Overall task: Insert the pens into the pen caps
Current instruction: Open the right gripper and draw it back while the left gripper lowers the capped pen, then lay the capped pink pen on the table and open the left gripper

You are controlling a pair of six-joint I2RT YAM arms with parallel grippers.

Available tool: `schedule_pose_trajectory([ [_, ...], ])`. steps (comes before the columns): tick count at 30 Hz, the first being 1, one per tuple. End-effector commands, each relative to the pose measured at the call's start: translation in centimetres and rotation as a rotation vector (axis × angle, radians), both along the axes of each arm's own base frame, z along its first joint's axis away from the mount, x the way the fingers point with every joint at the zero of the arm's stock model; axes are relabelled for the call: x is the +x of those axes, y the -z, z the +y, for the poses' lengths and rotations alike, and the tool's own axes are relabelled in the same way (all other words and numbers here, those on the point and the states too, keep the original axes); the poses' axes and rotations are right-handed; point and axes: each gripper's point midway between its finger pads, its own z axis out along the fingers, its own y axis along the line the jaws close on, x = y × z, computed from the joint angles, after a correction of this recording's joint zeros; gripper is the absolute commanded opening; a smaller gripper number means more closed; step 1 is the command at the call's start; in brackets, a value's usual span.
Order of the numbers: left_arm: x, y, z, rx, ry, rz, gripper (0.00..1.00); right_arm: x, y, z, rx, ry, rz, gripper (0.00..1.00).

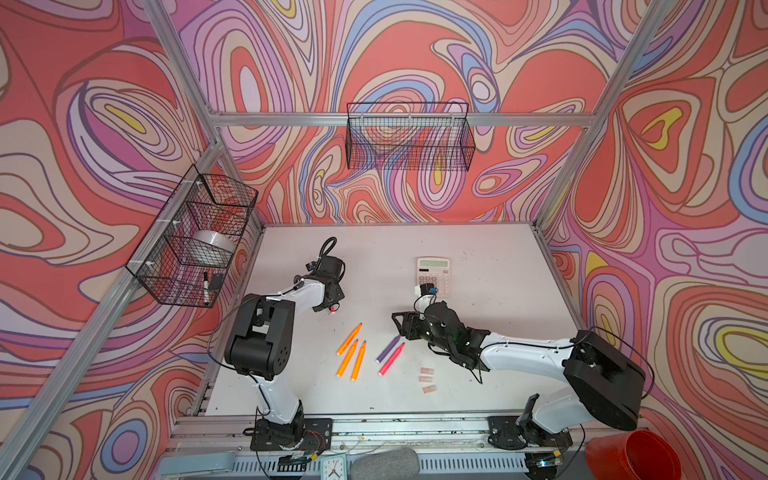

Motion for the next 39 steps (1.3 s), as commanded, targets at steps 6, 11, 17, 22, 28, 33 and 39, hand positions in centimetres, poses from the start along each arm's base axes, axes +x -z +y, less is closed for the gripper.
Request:
schedule_pose_trajectory([
  [6,0.8,0.7,1.0,0.009,-0.073,0.016,0.15,-0.1,0.6,-0.4,-0.002,0.004,0.006,0.63],
  [11,1.1,1.0,0.9,0.0,-0.072,0.014,0.19,-0.2,0.6,-0.5,-0.001,0.006,0.004,0.64],
  [17,1.1,1.4,1.0,-0.004,-0.078,0.018,0.28,-0.2,0.7,-0.5,-0.005,0.006,0.005,0.64],
  [22,1.1,1.4,1.1,-0.006,-0.083,0.018,0.3,-0.2,0.7,-0.6,-0.005,0.006,0.005,0.64],
  [28,1.9,-1.2,0.8,-0.01,-0.049,-0.014,0.45,-0.2,0.5,-0.7,-0.005,0.009,0.0,0.65],
  [33,1.6,-6.9,0.7,-0.022,-0.007,-0.126,0.69,-0.1,0.4,-0.8,-0.004,0.014,-0.005,0.65],
  [39,-0.4,-10.9,0.4,-0.043,0.06,-0.215,0.77,0.1,0.1,-0.7,-0.002,0.013,-0.011,0.66],
])
